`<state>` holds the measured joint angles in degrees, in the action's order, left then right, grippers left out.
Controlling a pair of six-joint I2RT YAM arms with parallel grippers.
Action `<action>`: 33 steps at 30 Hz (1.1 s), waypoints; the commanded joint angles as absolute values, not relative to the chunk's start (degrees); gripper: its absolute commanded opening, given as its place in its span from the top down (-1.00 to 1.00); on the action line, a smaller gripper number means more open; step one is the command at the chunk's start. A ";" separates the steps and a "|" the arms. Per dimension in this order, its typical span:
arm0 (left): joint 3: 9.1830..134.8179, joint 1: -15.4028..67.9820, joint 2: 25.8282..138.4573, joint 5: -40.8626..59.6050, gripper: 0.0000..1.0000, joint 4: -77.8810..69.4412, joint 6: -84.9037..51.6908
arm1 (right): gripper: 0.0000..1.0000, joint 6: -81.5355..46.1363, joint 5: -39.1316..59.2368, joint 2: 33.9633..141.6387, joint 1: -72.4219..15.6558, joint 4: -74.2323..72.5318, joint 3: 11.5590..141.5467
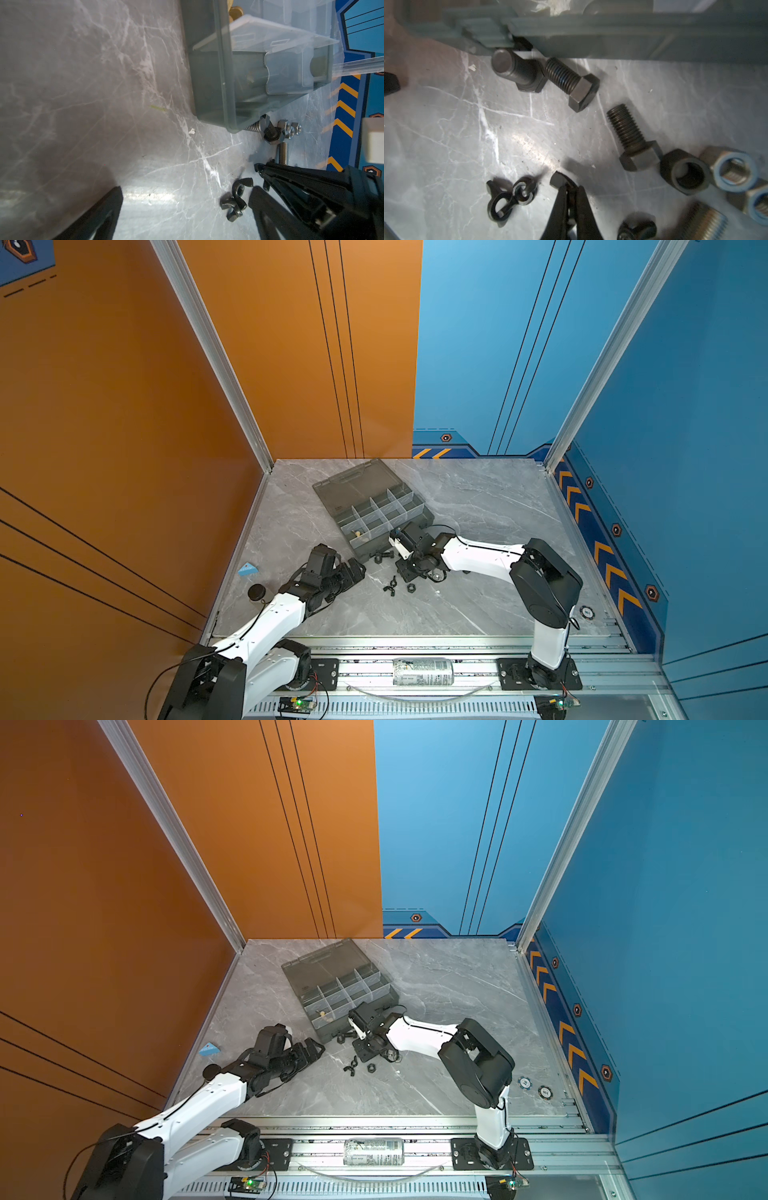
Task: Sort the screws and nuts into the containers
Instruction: 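Carry the black wing nut over the box and drop it into a compartment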
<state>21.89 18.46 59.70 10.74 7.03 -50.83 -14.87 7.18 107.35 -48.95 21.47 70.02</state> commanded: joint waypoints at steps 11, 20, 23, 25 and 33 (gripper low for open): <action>22.65 18.97 59.07 10.32 -0.95 7.08 -50.36 | 1.00 -12.93 15.07 101.77 -45.03 22.93 75.28; 22.63 18.84 58.56 10.24 -0.95 7.64 -50.27 | 1.00 -11.60 17.31 108.18 -41.94 23.92 88.63; 22.74 18.84 58.36 10.22 -0.95 8.06 -50.19 | 1.00 -11.44 17.24 111.41 -41.42 23.95 93.65; 22.92 18.74 58.27 10.22 -0.95 8.42 -49.99 | 1.00 -11.43 17.08 113.63 -41.13 23.83 96.40; 23.38 18.03 57.46 10.80 -0.95 8.66 -49.57 | 1.00 -11.57 15.33 121.86 -40.78 23.99 105.81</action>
<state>21.89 18.44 58.48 10.76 7.25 -50.76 -12.25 16.29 120.22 -41.08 23.20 102.43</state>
